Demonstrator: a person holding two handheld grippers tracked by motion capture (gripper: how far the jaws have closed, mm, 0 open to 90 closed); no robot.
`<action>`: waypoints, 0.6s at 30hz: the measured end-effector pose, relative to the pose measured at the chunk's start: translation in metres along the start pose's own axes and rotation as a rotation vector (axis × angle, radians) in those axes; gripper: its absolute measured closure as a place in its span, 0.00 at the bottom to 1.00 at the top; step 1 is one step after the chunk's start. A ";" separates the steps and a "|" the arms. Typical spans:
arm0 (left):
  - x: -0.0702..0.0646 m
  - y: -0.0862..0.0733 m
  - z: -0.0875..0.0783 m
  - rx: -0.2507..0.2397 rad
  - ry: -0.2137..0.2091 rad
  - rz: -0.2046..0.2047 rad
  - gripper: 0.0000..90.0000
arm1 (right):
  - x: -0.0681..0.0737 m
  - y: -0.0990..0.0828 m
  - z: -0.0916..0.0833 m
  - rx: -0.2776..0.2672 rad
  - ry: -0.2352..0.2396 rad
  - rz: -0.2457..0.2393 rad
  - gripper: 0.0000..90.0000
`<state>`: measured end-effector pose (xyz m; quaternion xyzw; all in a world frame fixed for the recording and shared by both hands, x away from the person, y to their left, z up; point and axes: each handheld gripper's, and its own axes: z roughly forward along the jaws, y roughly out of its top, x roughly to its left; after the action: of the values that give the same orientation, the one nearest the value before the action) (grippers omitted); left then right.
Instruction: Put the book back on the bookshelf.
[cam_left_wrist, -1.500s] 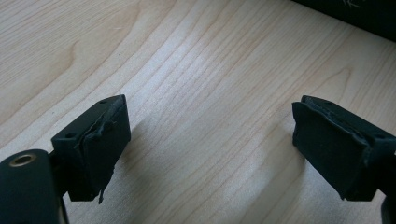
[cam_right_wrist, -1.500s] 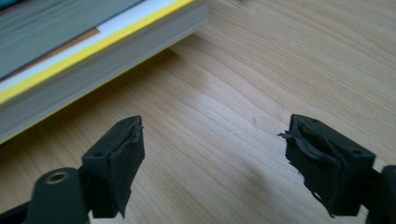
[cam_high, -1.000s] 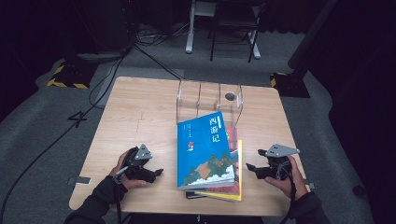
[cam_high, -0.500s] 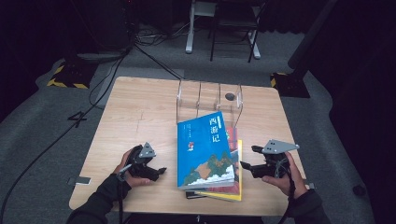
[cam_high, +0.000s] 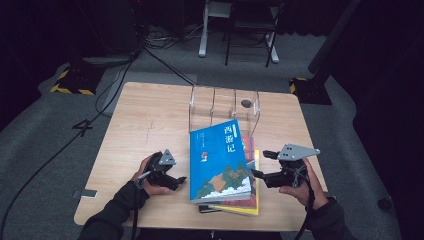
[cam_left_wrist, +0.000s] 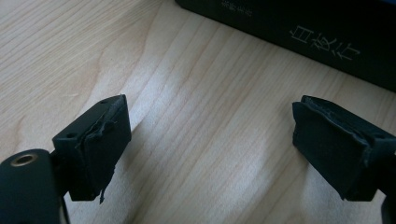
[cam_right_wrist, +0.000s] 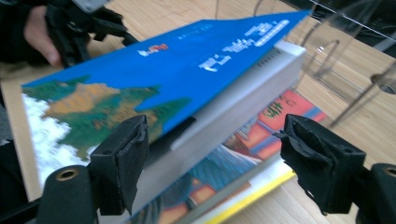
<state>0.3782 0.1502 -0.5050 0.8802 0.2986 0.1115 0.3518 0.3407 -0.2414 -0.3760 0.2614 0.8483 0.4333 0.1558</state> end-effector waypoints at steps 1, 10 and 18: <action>0.000 0.001 0.000 0.000 0.000 0.002 0.13 | 0.002 0.003 0.000 0.002 -0.002 -0.009 0.27; 0.002 0.005 0.004 0.002 0.000 0.002 0.13 | 0.015 0.022 0.012 0.023 0.042 -0.045 0.26; 0.008 0.010 0.007 0.000 0.002 -0.010 0.18 | 0.011 0.016 0.036 0.127 0.080 -0.020 0.24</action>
<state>0.3917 0.1454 -0.5031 0.8785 0.3032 0.1106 0.3523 0.3538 -0.2037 -0.3841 0.2446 0.8822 0.3873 0.1093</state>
